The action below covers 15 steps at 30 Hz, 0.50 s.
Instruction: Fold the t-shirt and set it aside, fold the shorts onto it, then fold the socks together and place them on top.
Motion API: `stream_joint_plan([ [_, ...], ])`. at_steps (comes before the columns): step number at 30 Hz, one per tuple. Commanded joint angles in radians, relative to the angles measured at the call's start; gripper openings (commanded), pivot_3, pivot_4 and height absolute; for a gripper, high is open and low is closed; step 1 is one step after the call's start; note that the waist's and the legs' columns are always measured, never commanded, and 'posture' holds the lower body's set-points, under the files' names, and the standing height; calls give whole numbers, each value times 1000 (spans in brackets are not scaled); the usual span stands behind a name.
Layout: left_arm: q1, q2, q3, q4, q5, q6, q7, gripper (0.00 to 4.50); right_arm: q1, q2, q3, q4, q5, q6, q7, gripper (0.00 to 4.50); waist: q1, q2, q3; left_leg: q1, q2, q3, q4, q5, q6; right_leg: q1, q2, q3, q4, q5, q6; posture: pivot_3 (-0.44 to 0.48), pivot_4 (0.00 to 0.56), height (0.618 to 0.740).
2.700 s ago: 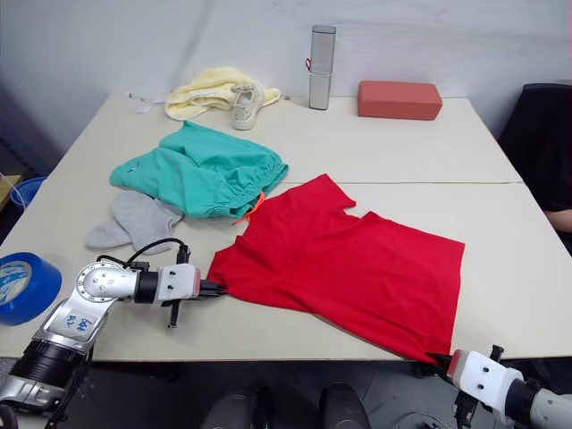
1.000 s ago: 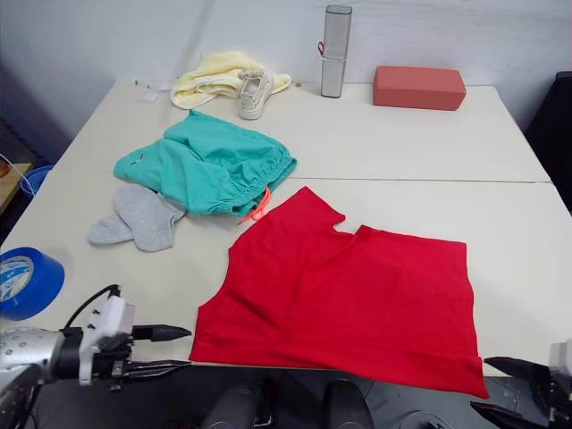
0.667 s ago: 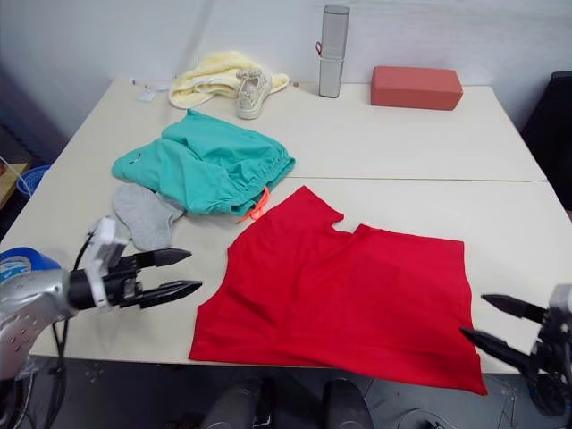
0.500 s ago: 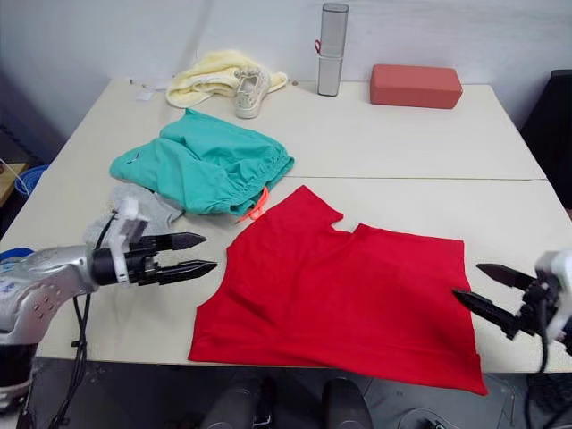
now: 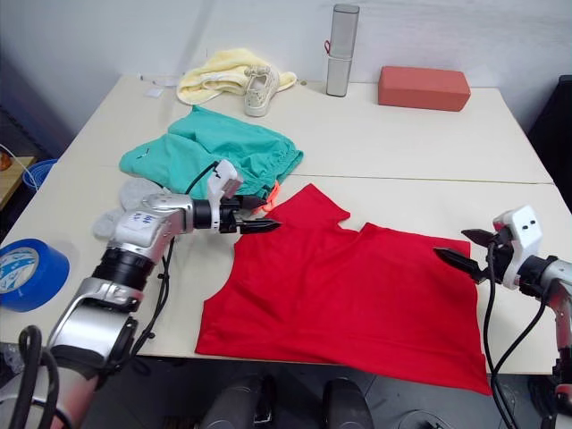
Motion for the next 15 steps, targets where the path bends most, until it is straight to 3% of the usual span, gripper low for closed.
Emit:
stream_joint_plan([
  [1, -78, -43, 26, 145, 41, -87, -12, 4470, -55, -45, 19, 86, -35, -17, 25, 4500, -1, -1, 0, 0, 0, 0, 0, 0, 0, 0, 0, 0, 0, 0, 0, 0, 150, 740],
  [7, -209, -118, 36, 419, 121, -214, -14, 4470, -165, -55, 78, 241, -98, -57, 62, 4500, -11, -3, 2, -1, 0, 0, 0, 0, 0, -1, 0, -2, 0, 0, 0, 0, 150, 740],
  [15, -262, -137, 63, 558, 200, -231, 14, 4470, -289, -53, 130, 399, -151, -62, 115, 4500, -15, -4, 2, -2, 0, 1, 1, 0, 0, -3, 0, -4, 1, 0, 1, 0, 150, 740],
])
